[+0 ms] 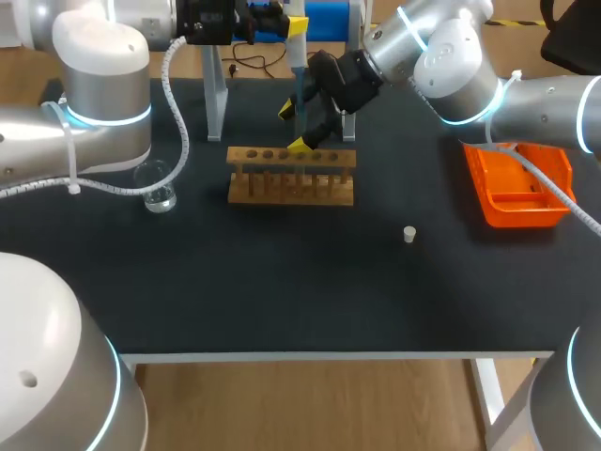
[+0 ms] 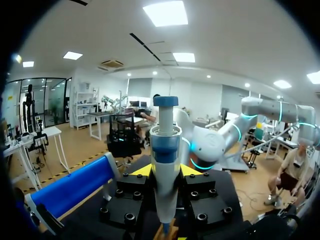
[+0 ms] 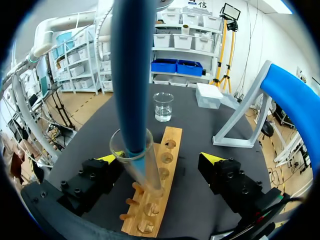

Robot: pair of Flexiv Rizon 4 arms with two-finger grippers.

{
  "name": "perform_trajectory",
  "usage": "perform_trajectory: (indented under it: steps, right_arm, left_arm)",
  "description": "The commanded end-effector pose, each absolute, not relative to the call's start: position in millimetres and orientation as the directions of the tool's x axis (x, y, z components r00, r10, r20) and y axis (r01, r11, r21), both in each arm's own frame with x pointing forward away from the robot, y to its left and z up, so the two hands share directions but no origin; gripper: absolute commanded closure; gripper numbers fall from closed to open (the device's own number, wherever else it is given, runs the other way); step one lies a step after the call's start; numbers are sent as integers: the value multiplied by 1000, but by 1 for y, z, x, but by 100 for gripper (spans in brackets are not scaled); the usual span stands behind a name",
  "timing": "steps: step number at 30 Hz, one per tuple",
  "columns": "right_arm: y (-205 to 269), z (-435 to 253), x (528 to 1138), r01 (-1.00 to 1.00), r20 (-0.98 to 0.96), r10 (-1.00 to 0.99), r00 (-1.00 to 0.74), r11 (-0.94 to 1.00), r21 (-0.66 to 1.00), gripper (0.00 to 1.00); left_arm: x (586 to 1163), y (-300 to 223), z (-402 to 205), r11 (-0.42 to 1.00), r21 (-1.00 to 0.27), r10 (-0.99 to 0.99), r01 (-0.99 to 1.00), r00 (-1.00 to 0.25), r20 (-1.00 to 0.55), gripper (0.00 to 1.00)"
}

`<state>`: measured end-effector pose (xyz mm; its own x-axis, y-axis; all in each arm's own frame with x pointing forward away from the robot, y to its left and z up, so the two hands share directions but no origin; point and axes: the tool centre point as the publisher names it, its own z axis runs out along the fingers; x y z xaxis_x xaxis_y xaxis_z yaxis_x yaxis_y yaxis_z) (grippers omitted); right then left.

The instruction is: Invert the test tube, pick up the pipette, mount the tip to pipette, aspirate from beaker and dispense into the tube, eject the tip, return the pipette, and cap with the stopper.

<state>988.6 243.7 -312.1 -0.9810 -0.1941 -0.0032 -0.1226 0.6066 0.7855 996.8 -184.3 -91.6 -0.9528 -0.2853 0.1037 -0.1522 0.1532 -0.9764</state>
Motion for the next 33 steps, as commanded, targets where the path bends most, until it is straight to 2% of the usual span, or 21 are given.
perform_trajectory:
  steps: [1, 17, 33]
  right_arm:
    - [243, -311, 989, -122, -1, -195, -981, 609, 784, 0]
    - [218, -274, 981, -123, -2, -197, -980, 605, 787, 0]
    - [154, -211, 962, -136, -54, -148, -988, 624, 770, 0]
  left_arm:
    - [996, -185, -92, 151, -977, -289, -152, -952, 103, 100]
    - [996, -185, -92, 151, -977, -289, -152, -952, 103, 100]
    - [996, -185, -92, 151, -977, -289, -152, -952, 103, 100]
